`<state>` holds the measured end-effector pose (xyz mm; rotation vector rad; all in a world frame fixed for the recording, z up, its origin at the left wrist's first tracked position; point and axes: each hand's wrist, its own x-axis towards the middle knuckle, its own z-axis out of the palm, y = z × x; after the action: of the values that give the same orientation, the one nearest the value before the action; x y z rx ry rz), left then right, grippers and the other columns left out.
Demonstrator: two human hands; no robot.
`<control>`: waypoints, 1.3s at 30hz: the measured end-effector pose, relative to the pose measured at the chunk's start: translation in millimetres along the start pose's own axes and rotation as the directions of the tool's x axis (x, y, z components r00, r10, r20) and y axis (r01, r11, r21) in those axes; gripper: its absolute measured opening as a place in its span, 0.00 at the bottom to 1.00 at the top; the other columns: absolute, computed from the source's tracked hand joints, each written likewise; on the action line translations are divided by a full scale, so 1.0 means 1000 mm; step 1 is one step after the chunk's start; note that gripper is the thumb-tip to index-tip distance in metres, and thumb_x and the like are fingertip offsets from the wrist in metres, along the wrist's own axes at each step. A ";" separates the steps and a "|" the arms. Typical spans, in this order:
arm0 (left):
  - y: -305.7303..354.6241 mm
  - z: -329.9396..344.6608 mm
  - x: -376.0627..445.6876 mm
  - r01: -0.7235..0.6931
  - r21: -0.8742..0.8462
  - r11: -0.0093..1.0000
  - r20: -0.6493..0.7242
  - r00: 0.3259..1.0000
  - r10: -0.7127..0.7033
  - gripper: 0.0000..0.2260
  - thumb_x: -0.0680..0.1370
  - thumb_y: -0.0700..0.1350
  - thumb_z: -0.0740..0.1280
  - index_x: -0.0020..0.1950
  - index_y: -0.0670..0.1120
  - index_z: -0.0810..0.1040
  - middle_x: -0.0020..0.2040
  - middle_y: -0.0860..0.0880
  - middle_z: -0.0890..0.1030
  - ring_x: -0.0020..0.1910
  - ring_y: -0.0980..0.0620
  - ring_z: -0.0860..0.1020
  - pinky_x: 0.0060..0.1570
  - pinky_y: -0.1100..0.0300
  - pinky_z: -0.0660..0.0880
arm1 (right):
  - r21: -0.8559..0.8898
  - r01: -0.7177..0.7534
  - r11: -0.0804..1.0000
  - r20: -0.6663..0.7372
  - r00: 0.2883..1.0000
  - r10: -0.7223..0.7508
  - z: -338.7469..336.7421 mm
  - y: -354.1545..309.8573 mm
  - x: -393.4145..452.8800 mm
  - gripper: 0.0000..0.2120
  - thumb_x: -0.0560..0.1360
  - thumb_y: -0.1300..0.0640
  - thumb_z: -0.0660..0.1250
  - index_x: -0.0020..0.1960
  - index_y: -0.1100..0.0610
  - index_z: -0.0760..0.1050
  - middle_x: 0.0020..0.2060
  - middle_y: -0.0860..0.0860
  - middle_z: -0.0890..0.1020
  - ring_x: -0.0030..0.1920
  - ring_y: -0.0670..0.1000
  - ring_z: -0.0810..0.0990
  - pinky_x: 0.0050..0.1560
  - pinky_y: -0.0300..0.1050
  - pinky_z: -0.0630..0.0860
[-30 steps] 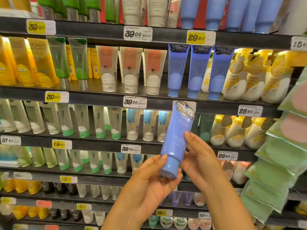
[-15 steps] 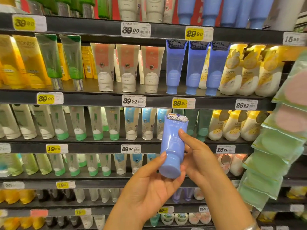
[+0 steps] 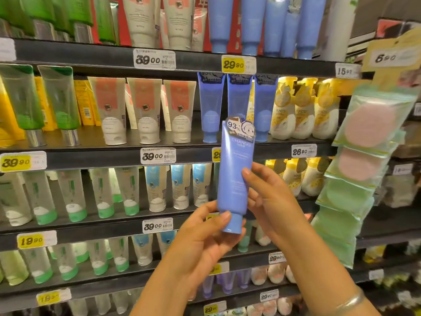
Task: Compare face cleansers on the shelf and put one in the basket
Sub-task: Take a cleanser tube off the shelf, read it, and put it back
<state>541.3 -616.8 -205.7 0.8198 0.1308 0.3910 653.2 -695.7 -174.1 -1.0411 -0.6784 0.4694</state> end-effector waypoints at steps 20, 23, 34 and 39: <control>0.033 0.125 0.137 -0.565 0.769 0.298 0.326 0.748 0.578 0.19 0.66 0.48 0.77 0.51 0.59 0.74 0.48 0.61 0.80 0.45 0.65 0.79 0.39 0.74 0.74 | -0.106 0.437 0.893 -0.005 0.898 -0.440 -0.063 -0.114 0.103 0.25 0.62 0.52 0.70 0.58 0.52 0.73 0.53 0.57 0.81 0.54 0.55 0.81 0.52 0.52 0.79; 0.042 0.144 0.158 -0.588 0.780 0.212 0.349 0.691 0.633 0.19 0.64 0.49 0.78 0.49 0.59 0.74 0.45 0.61 0.81 0.43 0.65 0.79 0.39 0.74 0.74 | -0.105 0.495 0.863 0.019 0.868 -0.496 -0.071 -0.133 0.124 0.22 0.61 0.53 0.70 0.55 0.52 0.74 0.50 0.55 0.82 0.51 0.52 0.81 0.50 0.47 0.79; 0.089 0.201 0.216 -0.648 0.759 0.062 0.444 0.585 0.679 0.20 0.64 0.47 0.77 0.54 0.51 0.78 0.45 0.57 0.83 0.42 0.64 0.81 0.41 0.72 0.76 | -0.222 0.600 0.769 0.159 0.800 -0.578 -0.092 -0.205 0.198 0.08 0.74 0.60 0.66 0.52 0.52 0.75 0.52 0.54 0.81 0.50 0.52 0.81 0.50 0.47 0.80; 0.113 0.222 0.238 -0.627 0.779 0.015 0.421 0.539 0.730 0.16 0.65 0.47 0.77 0.50 0.52 0.76 0.44 0.57 0.82 0.40 0.64 0.80 0.37 0.73 0.75 | -0.536 0.630 0.562 0.025 0.677 -0.736 -0.112 -0.222 0.231 0.15 0.75 0.56 0.67 0.61 0.55 0.73 0.50 0.49 0.79 0.47 0.44 0.78 0.49 0.40 0.75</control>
<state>786.3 -606.8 36.1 1.9862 -0.0062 1.4296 904.2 -713.3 53.2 -1.1867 -0.9899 -0.5519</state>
